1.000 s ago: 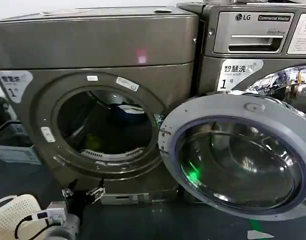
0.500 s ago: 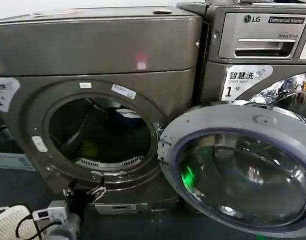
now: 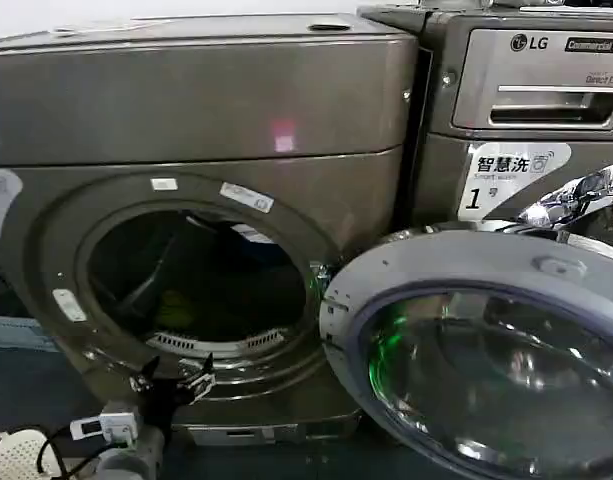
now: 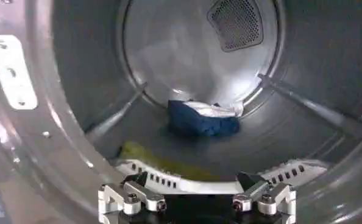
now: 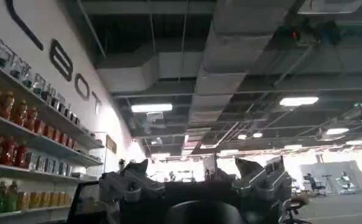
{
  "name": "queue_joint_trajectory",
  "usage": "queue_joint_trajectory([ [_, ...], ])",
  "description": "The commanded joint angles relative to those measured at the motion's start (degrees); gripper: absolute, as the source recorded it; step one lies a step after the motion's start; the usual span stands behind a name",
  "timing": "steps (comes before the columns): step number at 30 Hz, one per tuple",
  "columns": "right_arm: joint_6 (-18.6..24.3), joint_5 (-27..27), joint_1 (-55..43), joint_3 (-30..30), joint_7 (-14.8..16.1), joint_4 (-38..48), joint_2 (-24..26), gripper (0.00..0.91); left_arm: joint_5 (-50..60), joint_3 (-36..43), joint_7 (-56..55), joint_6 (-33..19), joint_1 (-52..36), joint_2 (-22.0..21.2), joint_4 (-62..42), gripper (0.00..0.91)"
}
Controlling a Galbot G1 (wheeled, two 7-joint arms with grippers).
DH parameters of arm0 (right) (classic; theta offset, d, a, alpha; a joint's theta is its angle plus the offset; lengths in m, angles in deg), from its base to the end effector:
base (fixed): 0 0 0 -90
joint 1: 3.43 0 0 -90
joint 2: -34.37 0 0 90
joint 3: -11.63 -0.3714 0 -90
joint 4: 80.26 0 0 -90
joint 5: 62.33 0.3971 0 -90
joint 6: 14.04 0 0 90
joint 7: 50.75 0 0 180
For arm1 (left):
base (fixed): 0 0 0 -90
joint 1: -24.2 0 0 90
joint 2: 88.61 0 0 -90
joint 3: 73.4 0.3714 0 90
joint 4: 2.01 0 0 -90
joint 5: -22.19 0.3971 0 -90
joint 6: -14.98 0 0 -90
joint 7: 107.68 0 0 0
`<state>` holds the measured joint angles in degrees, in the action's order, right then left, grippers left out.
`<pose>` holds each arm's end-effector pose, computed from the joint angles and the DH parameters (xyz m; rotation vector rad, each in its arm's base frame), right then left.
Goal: Grasp the clothes from the dryer.
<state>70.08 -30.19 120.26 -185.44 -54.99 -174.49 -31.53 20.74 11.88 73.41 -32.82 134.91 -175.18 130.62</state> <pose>-0.1842 -0.4853 -0.0667 1.9963 1.8902 -0.4231 0.2367 0.0301 -0.1973 0.0535 -2.7887 -0.0697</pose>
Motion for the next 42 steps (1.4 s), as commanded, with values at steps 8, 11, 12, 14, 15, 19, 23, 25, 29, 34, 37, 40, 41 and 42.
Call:
queue_joint_trajectory([
  [8, 0.1, 0.0, 0.1, -0.2, 0.0, 0.4, -0.1, 0.907, 0.0, 0.0, 0.0, 2.8, -0.1, 0.0, -0.2, 0.907],
  [11, 0.2, -0.1, 0.2, -0.1, 0.0, 0.4, -0.2, 0.907, 0.0, -0.1, 0.0, 2.8, 0.0, 0.0, -0.2, 0.907],
  [12, 0.2, -0.1, 0.1, -0.1, 0.0, 0.4, -0.2, 0.907, 0.1, -0.1, 0.0, 2.8, 0.0, 0.0, -0.2, 0.907],
  [14, 0.2, -0.1, 0.0, 0.0, 0.0, 0.4, -0.2, 0.907, 0.1, -0.1, 0.0, 2.8, 0.1, 0.0, -0.2, 0.907],
  [15, 0.2, -0.1, 0.0, 0.0, 0.0, 0.4, -0.2, 0.907, 0.1, -0.1, 0.0, 2.8, 0.1, 0.0, -0.1, 0.907],
  [19, 0.2, 0.0, -0.1, 0.0, 0.0, 0.1, -0.3, 0.907, 0.5, -0.1, 0.0, 2.8, 0.1, -0.1, -0.2, 0.907],
  [23, 0.2, 0.0, 0.0, 0.0, 0.0, 0.2, -0.3, 0.907, 0.7, 0.0, 0.0, 2.8, 0.1, -0.1, -0.3, 0.907],
  [25, 0.2, 0.0, 0.0, 0.0, 0.0, 0.3, -0.3, 0.907, 0.7, 0.0, 0.0, 2.8, 0.0, -0.1, -0.3, 0.907],
  [29, 0.2, 0.0, 0.0, 0.0, -0.1, 0.3, -0.4, 0.907, 0.7, 0.1, 0.0, 2.8, 0.1, -0.2, -0.3, 0.907],
  [34, 0.3, -0.1, 0.1, 0.1, -0.4, 0.3, -0.4, 0.907, 0.7, 0.1, 0.0, 2.8, 0.0, -0.1, -0.4, 0.907],
  [37, 0.5, -0.1, 0.1, 0.3, -1.0, 0.1, -0.4, 0.907, 0.8, 0.1, 0.0, 2.8, -0.1, -0.1, -0.5, 0.907],
  [40, 0.7, -0.1, 0.0, 0.3, -0.9, 0.0, -0.4, 0.907, 0.9, 0.1, 0.1, 2.8, -0.1, -0.1, -0.7, 0.907],
  [41, 0.7, -0.1, 0.0, 0.4, -0.9, 0.0, -0.4, 0.907, 1.0, 0.1, 0.1, 2.8, -0.2, -0.1, -0.8, 0.907],
  [42, 0.7, -0.1, -0.1, 0.4, -0.9, 0.1, -0.4, 0.907, 1.0, 0.1, 0.1, 2.8, -0.2, -0.1, -0.9, 0.907],
])
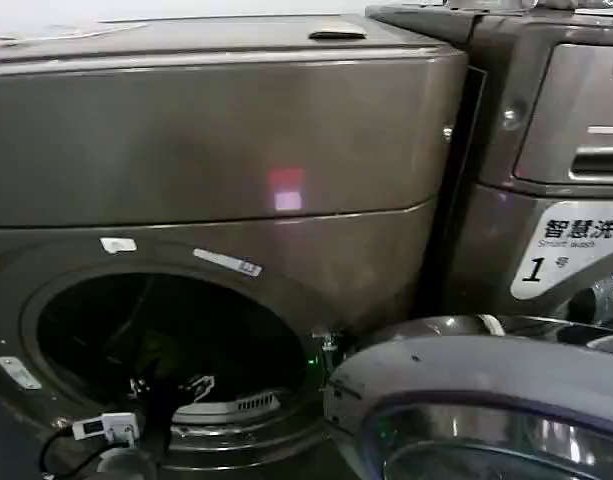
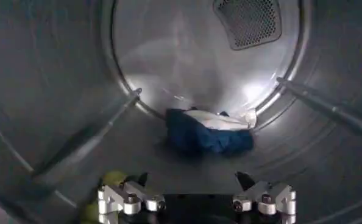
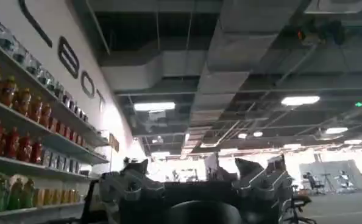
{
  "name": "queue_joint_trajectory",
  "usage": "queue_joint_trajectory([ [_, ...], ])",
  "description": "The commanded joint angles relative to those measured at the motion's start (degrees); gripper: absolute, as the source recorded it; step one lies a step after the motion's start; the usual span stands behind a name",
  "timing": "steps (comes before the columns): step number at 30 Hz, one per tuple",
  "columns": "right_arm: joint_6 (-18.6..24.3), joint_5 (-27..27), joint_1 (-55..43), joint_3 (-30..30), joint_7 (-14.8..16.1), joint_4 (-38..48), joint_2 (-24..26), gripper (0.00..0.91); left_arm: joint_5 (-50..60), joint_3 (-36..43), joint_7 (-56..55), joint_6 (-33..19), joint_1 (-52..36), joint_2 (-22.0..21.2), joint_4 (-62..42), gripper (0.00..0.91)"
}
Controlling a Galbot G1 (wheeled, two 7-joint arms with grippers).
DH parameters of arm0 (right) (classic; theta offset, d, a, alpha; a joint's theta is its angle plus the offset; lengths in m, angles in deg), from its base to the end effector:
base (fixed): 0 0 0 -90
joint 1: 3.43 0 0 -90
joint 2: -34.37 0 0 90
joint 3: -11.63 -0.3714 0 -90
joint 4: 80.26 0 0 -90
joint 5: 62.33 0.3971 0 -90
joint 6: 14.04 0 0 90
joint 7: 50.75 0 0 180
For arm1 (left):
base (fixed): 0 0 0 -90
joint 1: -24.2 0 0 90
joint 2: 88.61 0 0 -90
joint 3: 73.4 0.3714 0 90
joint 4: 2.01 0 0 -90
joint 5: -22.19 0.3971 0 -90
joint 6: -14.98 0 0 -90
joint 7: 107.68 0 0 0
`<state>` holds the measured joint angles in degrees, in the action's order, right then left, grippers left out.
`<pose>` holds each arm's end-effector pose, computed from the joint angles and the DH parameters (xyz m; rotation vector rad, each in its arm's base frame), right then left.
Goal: Grasp the clothes from the dryer.
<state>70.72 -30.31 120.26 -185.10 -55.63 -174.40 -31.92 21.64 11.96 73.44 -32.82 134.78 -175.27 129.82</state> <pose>-0.1843 -0.4851 -0.0710 2.0070 1.8784 -0.4252 0.2392 0.0301 -0.2020 0.0638 -2.7762 -0.0845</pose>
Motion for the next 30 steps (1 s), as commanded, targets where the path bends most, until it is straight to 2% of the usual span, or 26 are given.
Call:
queue_joint_trajectory([
  [1, 0.1, 0.0, 0.0, 0.1, -0.3, 0.0, 0.0, 0.907, 0.1, 0.0, 0.0, 2.8, -0.2, 0.0, -0.2, 0.907],
  [11, 0.6, 0.0, -0.1, 0.7, -0.1, -0.2, -0.2, 0.907, 1.6, -0.2, 0.8, 2.8, -4.1, 0.5, -2.4, 0.907],
  [18, 0.6, 0.0, -0.7, 1.7, -0.2, -0.9, -0.1, 0.907, 5.6, 0.7, 3.0, 2.8, -16.3, 1.7, -10.9, 0.907],
  [22, 0.6, 0.0, -0.8, 2.0, -0.2, -1.0, -0.1, 0.907, 9.3, 1.3, 4.9, 2.8, -20.3, 1.9, -14.5, 0.907],
  [25, 0.6, 0.0, -0.8, 2.2, -0.1, -1.0, 0.1, 0.907, 23.6, 1.5, 19.4, 2.8, -22.7, 2.3, -16.4, 0.907],
  [27, 0.5, -0.1, -0.8, 2.4, -0.1, -1.1, 0.1, 0.907, 38.7, 2.3, 34.4, 2.4, -23.6, 4.0, -17.8, 0.907],
  [29, 0.4, -0.1, -1.0, 2.5, -0.1, -1.2, 0.3, 0.907, 50.4, 2.9, 44.2, -1.4, -23.9, 5.2, -17.4, 0.907],
  [30, 0.4, -0.1, -1.2, 2.7, -0.1, -1.4, 0.3, 0.907, 53.5, 3.1, 49.3, -5.4, -24.4, 6.2, -17.5, 0.907],
])
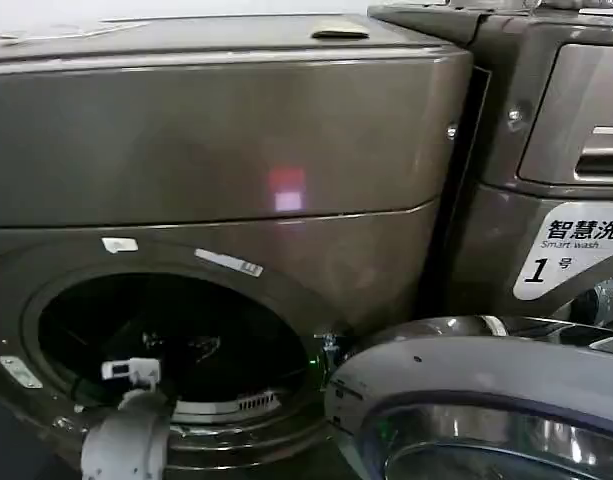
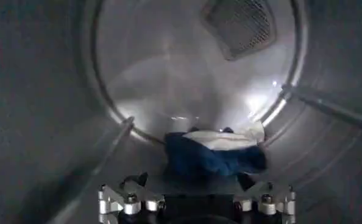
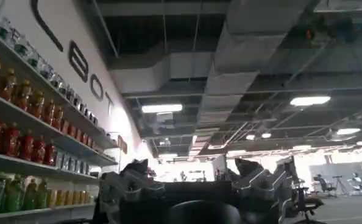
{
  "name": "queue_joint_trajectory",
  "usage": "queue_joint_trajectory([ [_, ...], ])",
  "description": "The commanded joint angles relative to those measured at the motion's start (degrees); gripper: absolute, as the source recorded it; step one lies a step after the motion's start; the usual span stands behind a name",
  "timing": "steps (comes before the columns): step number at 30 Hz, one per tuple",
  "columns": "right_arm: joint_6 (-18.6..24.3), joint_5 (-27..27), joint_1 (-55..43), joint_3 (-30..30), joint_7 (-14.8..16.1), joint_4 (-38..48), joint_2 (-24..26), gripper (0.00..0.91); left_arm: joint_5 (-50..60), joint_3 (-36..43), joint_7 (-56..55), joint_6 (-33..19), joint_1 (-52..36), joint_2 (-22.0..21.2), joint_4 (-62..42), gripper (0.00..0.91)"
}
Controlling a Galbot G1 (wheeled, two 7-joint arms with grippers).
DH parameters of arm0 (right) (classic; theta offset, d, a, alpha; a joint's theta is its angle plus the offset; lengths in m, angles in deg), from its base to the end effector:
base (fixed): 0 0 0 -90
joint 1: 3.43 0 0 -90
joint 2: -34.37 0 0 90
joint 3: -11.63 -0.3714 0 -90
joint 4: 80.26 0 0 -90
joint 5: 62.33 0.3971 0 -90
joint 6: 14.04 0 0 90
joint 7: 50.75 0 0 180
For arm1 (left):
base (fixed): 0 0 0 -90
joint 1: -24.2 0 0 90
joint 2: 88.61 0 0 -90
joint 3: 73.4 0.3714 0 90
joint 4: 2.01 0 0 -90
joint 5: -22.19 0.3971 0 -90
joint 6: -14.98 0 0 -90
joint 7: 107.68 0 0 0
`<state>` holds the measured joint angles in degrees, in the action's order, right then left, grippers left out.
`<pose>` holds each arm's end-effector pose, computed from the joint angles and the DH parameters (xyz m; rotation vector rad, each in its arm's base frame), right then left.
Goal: Grasp the clothes from the dryer.
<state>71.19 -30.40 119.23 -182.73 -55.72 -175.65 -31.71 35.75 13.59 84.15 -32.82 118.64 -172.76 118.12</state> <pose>-0.1636 -0.4856 -0.0735 1.9596 1.9129 -0.4268 0.3288 0.0355 -0.1954 -0.0162 -2.8071 -0.3764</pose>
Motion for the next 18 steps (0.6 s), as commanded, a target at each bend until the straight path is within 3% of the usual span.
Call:
queue_joint_trajectory([
  [1, -0.1, 0.0, -0.2, 0.4, 0.0, -0.2, 0.1, 0.907, 42.0, 1.8, 41.1, -7.3, -8.8, 4.0, -5.9, 0.907],
  [3, -0.2, 0.0, -0.4, 0.9, 0.1, -0.6, -0.1, 0.907, 51.1, 2.2, 50.4, -14.6, -10.4, 4.9, -6.4, 0.907],
  [9, -0.3, -0.1, -0.3, 0.8, 0.1, -0.6, 0.4, 0.907, 66.6, 1.6, 61.6, -33.4, -13.8, 5.2, -8.9, 0.907],
  [15, -0.3, -0.1, -0.1, 0.8, 0.1, -0.8, 0.3, 0.907, 75.1, 1.7, 63.8, -47.8, -16.9, 5.5, -10.4, 0.907],
  [18, -0.3, -0.1, -0.1, 0.7, 0.2, -0.6, 0.5, 0.907, 74.4, 2.4, 65.3, -50.9, -17.5, 6.2, -10.3, 0.907],
])
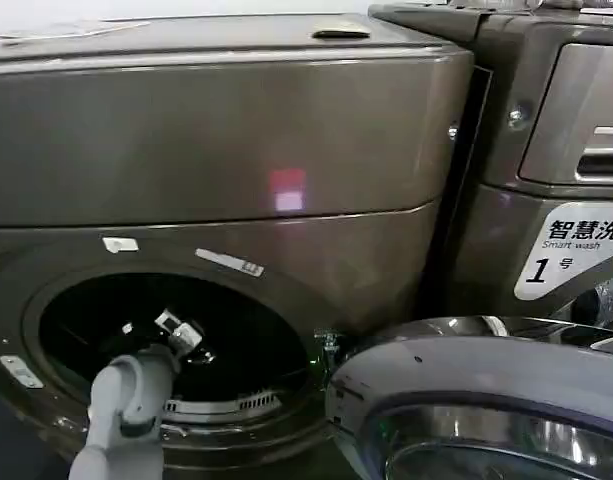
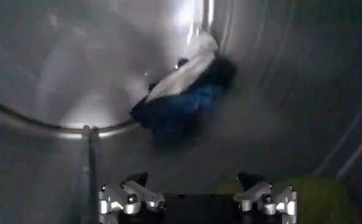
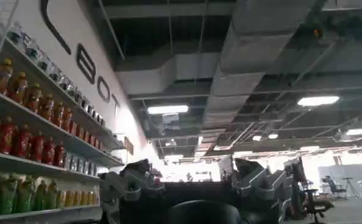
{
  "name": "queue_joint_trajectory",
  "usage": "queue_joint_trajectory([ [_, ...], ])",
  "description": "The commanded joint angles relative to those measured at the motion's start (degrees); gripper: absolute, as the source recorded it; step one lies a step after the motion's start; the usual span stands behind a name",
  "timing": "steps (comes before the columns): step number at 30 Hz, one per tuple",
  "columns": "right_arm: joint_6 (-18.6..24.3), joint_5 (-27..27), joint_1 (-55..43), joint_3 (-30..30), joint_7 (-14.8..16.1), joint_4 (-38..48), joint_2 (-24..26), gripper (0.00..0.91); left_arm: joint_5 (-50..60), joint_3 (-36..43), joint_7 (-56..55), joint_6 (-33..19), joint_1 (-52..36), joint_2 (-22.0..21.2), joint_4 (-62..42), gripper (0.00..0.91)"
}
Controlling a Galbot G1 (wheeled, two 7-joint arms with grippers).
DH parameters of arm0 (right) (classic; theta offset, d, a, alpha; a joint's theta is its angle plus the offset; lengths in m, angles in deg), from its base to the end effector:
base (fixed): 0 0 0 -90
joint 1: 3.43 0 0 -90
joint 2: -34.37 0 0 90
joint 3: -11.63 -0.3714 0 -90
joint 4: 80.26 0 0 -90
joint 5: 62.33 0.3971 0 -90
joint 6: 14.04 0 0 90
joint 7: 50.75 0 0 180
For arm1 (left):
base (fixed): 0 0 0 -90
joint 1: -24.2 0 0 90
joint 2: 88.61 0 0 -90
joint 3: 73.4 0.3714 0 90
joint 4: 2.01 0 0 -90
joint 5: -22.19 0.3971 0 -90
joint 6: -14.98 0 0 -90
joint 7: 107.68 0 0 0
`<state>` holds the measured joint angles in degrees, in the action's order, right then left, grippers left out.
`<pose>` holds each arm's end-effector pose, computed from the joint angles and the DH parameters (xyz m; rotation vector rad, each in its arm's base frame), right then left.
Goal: Grasp the clothes from the dryer.
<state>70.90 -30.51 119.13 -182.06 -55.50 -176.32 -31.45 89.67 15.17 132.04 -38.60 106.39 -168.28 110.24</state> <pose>-0.1560 -0.4850 -0.0706 1.9390 1.9336 -0.4345 0.3933 0.0487 -0.1639 -0.2750 -2.2359 -1.1945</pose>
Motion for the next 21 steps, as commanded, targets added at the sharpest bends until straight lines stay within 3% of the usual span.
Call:
queue_joint_trajectory([
  [1, 0.0, 0.0, 0.0, 0.0, 0.0, 0.2, 0.4, 0.907, 19.9, 1.2, 17.5, -46.0, -5.5, 1.9, -2.7, 0.907],
  [4, 0.0, -0.1, 0.1, 0.1, 0.0, 0.4, 0.3, 0.907, 18.2, 1.4, 17.6, -49.5, -6.5, 2.8, -3.9, 0.907],
  [21, 0.0, -1.4, -0.1, 1.1, 0.1, 0.2, -0.2, 0.907, 15.8, 5.3, 17.6, -47.5, -10.9, 6.4, -12.5, 0.907],
])
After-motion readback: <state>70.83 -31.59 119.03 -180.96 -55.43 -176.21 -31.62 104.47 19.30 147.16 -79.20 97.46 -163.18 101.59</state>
